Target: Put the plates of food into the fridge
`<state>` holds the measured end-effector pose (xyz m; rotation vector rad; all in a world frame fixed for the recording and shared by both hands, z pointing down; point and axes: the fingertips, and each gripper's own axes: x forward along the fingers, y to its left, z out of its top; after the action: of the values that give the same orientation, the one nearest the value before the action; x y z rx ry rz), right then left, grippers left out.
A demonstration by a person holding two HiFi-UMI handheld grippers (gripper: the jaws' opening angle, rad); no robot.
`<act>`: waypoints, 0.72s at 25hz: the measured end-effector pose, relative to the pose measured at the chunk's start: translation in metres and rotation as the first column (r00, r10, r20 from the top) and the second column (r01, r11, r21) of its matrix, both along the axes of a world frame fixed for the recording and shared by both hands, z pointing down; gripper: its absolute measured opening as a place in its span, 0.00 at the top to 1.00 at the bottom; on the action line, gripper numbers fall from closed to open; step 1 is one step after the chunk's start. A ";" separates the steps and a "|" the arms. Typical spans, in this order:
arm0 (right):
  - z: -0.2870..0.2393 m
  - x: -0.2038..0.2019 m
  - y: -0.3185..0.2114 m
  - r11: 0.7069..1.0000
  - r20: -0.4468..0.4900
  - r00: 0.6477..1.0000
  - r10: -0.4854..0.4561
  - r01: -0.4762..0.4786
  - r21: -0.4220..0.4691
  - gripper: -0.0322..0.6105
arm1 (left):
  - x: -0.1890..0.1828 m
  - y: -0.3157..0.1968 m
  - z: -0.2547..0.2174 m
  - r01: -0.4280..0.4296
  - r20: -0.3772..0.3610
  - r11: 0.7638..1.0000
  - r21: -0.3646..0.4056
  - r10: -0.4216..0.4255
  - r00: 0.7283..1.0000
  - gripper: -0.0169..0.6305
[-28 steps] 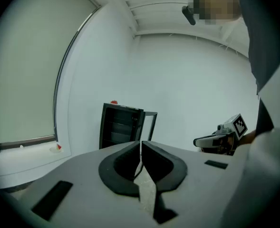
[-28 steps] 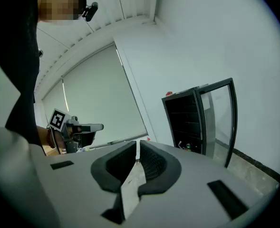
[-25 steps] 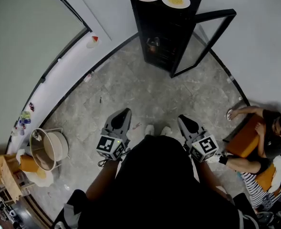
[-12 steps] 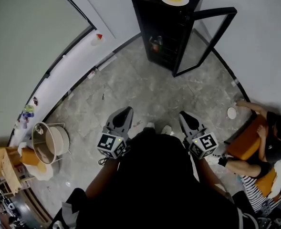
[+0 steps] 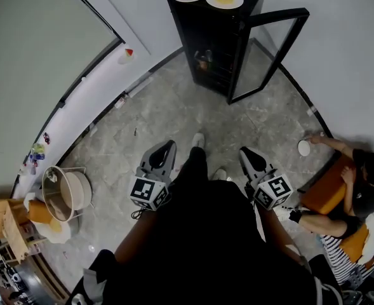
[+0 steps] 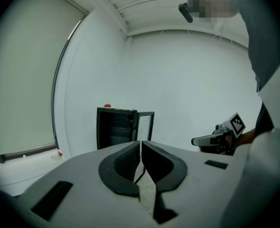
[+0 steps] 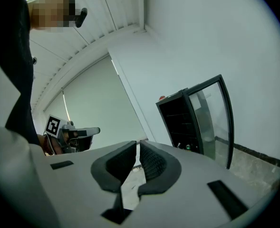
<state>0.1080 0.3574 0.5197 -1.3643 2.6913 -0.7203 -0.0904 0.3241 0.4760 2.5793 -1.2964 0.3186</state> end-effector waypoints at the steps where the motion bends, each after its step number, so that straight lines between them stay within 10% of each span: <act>1: -0.001 0.000 -0.003 1.000 -0.007 1.000 -0.005 0.005 0.010 0.89 | 0.002 -0.003 0.001 -0.004 0.001 1.000 0.006 0.004 1.000 0.93; 18: 0.005 0.003 -0.062 1.000 0.012 1.000 0.014 -0.014 -0.006 0.89 | 0.020 -0.065 0.007 -0.037 -0.035 0.999 0.030 0.038 0.999 0.93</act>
<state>0.1112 0.2955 0.5251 -1.3745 2.6693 -0.7343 -0.0704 0.2592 0.4828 2.6240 -1.2504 0.2617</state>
